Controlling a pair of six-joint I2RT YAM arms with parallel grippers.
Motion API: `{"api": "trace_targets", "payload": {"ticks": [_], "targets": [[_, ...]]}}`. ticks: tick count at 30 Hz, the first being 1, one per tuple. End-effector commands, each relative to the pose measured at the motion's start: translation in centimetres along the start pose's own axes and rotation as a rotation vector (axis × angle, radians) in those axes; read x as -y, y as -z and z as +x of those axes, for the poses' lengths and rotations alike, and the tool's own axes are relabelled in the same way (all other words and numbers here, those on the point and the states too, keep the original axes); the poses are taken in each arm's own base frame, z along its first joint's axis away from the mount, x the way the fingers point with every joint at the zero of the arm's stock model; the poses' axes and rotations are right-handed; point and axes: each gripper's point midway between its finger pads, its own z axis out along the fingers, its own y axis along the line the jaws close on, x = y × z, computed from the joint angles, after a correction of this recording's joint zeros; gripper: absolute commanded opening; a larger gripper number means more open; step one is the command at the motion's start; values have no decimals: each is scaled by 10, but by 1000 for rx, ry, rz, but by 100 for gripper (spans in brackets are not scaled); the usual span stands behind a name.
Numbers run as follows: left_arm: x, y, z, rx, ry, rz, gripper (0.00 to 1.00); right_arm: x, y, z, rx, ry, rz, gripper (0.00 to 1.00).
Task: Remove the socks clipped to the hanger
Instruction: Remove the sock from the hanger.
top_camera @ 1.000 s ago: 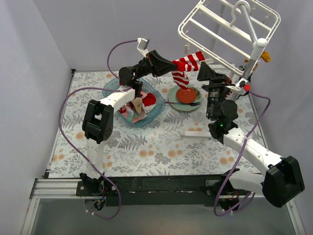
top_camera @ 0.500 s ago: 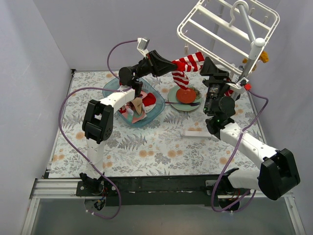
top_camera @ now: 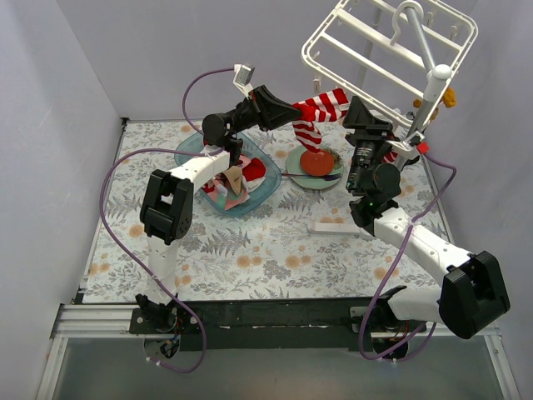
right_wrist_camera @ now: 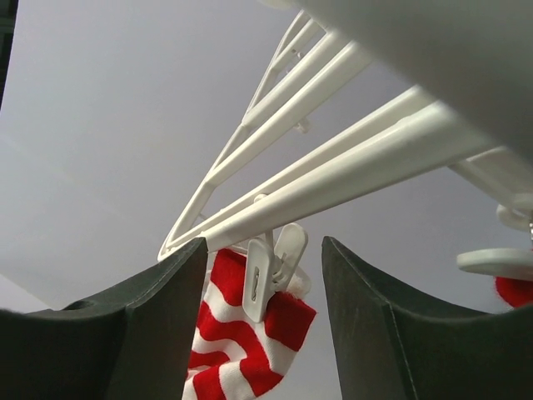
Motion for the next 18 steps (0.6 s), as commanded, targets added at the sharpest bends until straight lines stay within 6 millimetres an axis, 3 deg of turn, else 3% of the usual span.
{"api": "trace_targets", "payload": {"ticks": [1,6,18], "targets": [[91,5,-28,-21,610,184,0,-29,-7,-14,37,-78,-73,62],[92,6,-28,-23,609,183,0,-31,-3,-12,26,-77,-101,57],[92,7,-28,-20,611,185,0,-30,4,-10,-2,-50,-121,34]]}}
